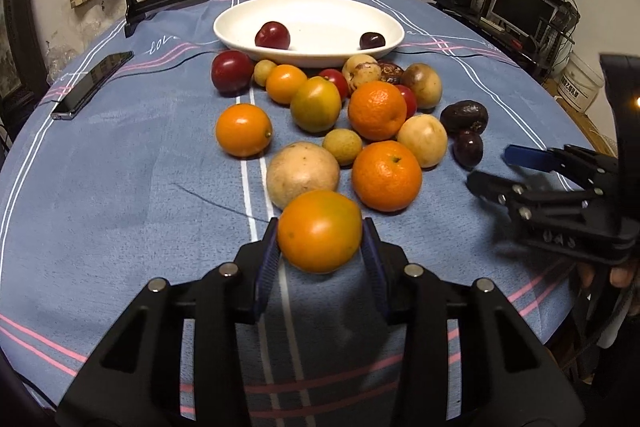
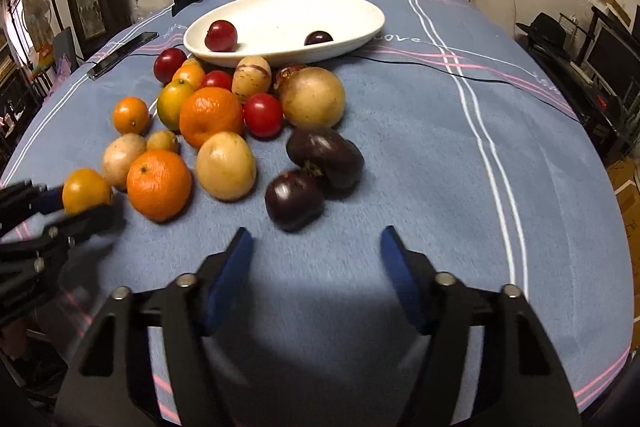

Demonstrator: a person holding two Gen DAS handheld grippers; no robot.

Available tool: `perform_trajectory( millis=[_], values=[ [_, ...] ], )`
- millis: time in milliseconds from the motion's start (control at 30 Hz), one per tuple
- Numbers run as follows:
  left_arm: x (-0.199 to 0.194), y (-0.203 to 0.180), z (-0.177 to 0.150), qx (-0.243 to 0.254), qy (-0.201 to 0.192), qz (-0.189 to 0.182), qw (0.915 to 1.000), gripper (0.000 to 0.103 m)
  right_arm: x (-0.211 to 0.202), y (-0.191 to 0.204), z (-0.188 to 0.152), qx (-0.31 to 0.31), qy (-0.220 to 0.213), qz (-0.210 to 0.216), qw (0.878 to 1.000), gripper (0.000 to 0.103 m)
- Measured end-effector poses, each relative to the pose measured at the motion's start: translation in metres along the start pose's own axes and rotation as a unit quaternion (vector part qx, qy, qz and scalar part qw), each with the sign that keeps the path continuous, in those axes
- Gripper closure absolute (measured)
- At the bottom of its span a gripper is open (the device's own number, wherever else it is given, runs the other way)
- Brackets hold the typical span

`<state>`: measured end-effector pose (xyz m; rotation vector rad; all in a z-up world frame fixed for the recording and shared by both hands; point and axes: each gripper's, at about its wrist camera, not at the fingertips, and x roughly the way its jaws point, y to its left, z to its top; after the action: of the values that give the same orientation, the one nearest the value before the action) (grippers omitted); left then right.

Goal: Organize fruits
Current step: 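Grasp an orange with the left tool while the right tool grasps a dark plum, then carry the orange and plum onto the white plate and open both tools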

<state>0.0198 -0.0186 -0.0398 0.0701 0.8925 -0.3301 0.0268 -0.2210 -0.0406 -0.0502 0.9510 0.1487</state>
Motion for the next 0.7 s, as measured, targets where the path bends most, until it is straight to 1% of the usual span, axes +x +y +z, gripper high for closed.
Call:
perform_trajectory(
  millis=[67,133,167,233,267,300,333,567,700],
  values=[
    [0.000,0.003,0.000,-0.002,-0.001,-0.001,1.0000,0.063,0.006,0.000,0.006,0.007,0.003,0.006,1.000,0.045],
    [0.000,0.005,0.001,-0.005,-0.001,-0.001,1.0000,0.063,0.011,-0.001,0.011,0.018,0.005,0.010,1.000,0.046],
    [0.000,0.006,0.001,-0.007,0.000,-0.002,1.0000,0.063,0.012,-0.001,0.013,0.021,0.002,0.010,1.000,0.048],
    [0.000,0.009,0.002,-0.009,-0.001,-0.001,1.0000,0.062,0.013,-0.001,0.014,0.020,-0.001,0.007,1.000,0.055],
    [0.001,0.009,0.002,-0.010,0.000,-0.001,0.9999,0.062,0.013,-0.002,0.014,0.021,-0.003,0.011,1.000,0.060],
    [0.001,0.010,0.002,-0.011,0.000,-0.001,0.9999,0.062,0.012,-0.003,0.014,0.023,-0.005,0.019,1.000,0.069],
    [0.001,0.010,0.002,-0.012,0.001,-0.002,0.9999,0.062,0.012,-0.003,0.014,0.023,-0.006,0.030,0.999,0.072],
    [-0.005,0.008,0.003,-0.007,-0.004,0.004,1.0000,0.062,-0.004,-0.004,0.004,0.024,-0.019,0.046,0.998,0.072],
    [-0.010,0.006,0.005,-0.005,-0.011,0.007,0.9999,0.062,-0.026,-0.007,0.000,0.019,-0.044,0.050,0.998,0.072]
  ],
)
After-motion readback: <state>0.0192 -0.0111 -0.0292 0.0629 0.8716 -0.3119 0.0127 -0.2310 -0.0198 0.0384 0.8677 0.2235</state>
